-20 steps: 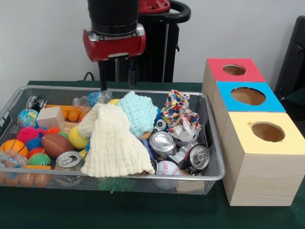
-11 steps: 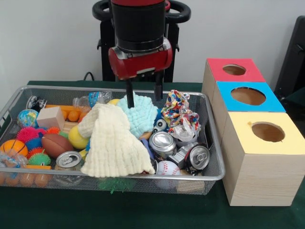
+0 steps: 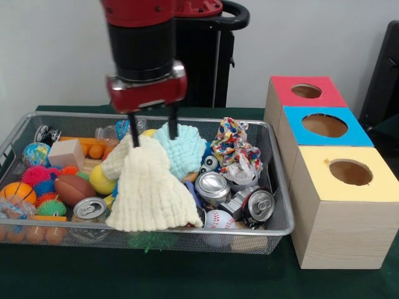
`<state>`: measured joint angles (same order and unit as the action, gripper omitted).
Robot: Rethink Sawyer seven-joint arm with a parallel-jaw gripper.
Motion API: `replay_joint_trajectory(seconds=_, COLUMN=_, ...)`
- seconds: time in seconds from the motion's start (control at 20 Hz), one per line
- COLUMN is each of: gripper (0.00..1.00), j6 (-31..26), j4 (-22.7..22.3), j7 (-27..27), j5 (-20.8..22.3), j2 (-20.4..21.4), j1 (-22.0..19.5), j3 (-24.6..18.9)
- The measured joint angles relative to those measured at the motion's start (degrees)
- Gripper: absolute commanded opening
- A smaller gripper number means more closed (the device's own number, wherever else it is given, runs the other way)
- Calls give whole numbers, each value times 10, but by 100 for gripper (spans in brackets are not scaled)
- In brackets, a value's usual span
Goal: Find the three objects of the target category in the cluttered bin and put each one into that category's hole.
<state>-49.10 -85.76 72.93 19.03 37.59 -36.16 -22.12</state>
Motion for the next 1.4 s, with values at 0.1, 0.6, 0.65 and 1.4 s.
replay_joint_trajectory(seconds=0.1, gripper=100, j6=0, j4=0, j7=0, j5=0, j2=0, j1=-12, j3=6)
replay_joint_trajectory(seconds=0.6, gripper=100, j6=1, j4=0, j7=0, j5=1, j2=-2, j1=-133, j3=46)
replay_joint_trajectory(seconds=0.65, gripper=100, j6=3, j4=1, j7=0, j5=2, j2=-4, j1=-144, j3=49)
replay_joint_trajectory(seconds=1.4, gripper=100, j6=141, j4=-28, j7=0, j5=74, j2=-68, j1=-145, j3=63)
